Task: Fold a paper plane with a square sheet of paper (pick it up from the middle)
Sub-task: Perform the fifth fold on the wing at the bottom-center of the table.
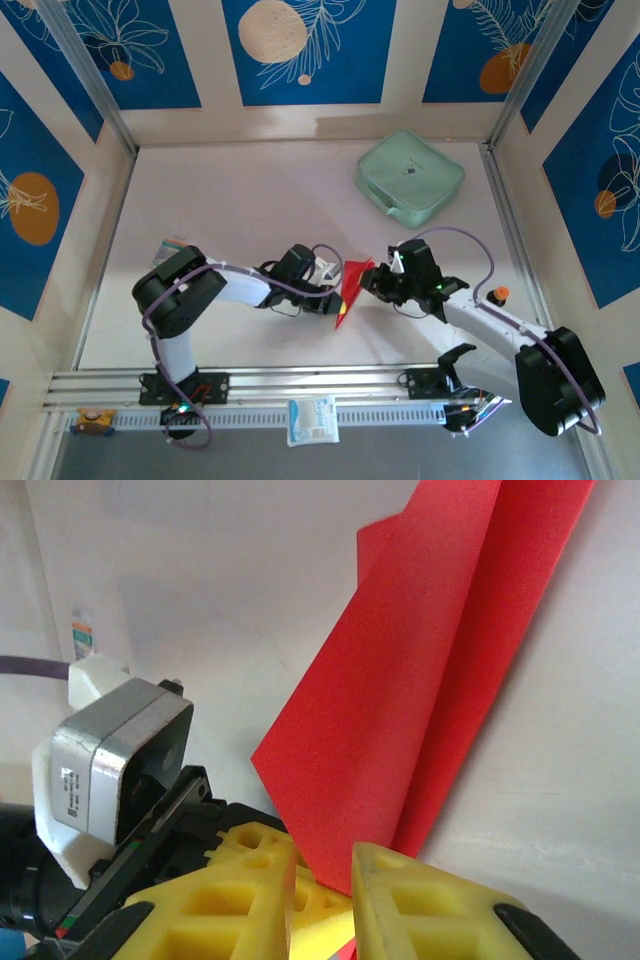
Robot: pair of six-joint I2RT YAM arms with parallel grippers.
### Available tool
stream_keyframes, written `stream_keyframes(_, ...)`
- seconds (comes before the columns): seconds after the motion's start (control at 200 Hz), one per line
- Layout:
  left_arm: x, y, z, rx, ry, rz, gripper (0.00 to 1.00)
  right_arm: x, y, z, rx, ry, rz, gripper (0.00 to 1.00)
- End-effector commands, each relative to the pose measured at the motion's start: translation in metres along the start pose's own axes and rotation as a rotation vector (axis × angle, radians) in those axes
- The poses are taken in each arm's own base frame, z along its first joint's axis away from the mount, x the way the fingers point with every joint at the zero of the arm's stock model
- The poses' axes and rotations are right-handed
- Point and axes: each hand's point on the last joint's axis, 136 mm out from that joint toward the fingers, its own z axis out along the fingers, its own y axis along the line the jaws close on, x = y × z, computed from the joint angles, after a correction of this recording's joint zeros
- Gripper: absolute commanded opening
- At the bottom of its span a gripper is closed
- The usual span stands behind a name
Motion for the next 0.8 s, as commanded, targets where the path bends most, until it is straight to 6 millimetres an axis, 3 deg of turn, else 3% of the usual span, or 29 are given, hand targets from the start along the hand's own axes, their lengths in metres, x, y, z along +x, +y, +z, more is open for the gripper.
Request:
stream_keyframes(0.0,0.003,0.003,0.002,0.032,0.017,-0.034,0.00,0.005,0.012,0.006,-0.056,0.055,-0.033,0.20)
stream_keyframes(0.795,0.007,0.019,0.003,0.051,-0.005,-0.145,0.00,-0.001,0.012,0.044,-0.053,0.133,-0.037,0.12)
